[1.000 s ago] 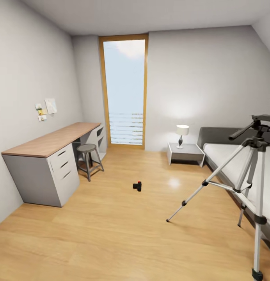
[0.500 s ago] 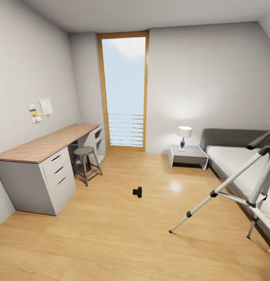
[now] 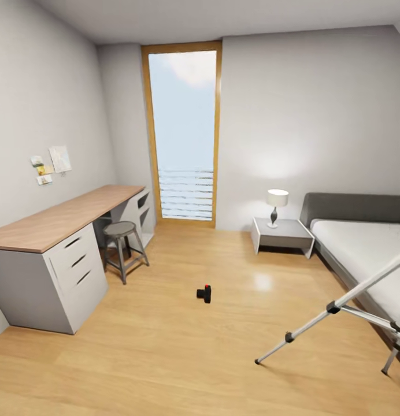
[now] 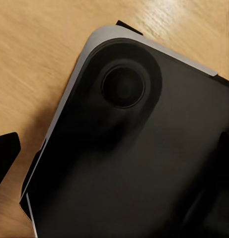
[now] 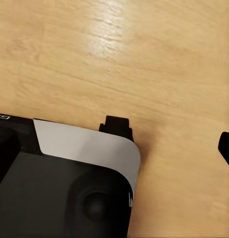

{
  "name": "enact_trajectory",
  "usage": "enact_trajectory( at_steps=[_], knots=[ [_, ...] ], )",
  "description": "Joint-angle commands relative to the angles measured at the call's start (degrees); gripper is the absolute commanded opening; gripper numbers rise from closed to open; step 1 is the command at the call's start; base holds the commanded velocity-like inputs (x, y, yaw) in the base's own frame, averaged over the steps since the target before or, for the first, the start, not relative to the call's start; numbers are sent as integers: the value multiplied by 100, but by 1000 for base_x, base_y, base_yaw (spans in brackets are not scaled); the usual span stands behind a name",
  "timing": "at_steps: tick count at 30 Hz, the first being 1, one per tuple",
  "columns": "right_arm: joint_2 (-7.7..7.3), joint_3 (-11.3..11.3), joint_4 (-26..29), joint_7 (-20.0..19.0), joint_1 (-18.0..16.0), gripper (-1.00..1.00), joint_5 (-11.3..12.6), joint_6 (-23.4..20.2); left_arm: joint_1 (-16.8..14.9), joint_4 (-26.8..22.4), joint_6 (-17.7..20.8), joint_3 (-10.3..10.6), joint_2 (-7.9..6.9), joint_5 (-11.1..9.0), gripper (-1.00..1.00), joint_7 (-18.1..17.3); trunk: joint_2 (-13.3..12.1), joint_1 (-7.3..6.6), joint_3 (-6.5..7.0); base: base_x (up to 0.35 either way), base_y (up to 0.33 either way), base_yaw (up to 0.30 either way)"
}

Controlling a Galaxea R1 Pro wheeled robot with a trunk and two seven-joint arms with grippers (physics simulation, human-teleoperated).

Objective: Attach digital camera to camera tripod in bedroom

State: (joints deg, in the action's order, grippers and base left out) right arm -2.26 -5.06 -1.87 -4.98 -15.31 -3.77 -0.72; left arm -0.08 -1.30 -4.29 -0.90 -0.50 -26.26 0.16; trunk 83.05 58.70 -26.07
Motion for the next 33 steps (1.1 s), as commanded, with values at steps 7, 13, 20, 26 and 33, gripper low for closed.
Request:
enact_trajectory(
  at_steps=[7,13,20,26,33],
  knots=[
    [-2,-39,-7,-12,-7,100,-43,-6,-1,-2,-18,-7,6,-5,100,-2,2,3,-5,322,32,0],
    [-2,-44,-7,-12,-7,100,-49,-7,-1,-2,-19,-1,6,-2,100,-6,2,3,-5,322,73,0],
    [18,-55,-7,-12,-7,100,-58,-8,-1,-4,-18,1,6,-2,100,-2,2,3,-5,322,84,0],
    [20,-53,-7,-12,-7,100,-54,-8,-1,-2,-15,-4,6,-9,100,9,2,3,-5,322,87,0],
    [16,-52,-7,-12,-7,100,-53,-8,-1,-2,-12,-19,6,-17,100,24,2,3,-5,322,87,0]
  ],
)
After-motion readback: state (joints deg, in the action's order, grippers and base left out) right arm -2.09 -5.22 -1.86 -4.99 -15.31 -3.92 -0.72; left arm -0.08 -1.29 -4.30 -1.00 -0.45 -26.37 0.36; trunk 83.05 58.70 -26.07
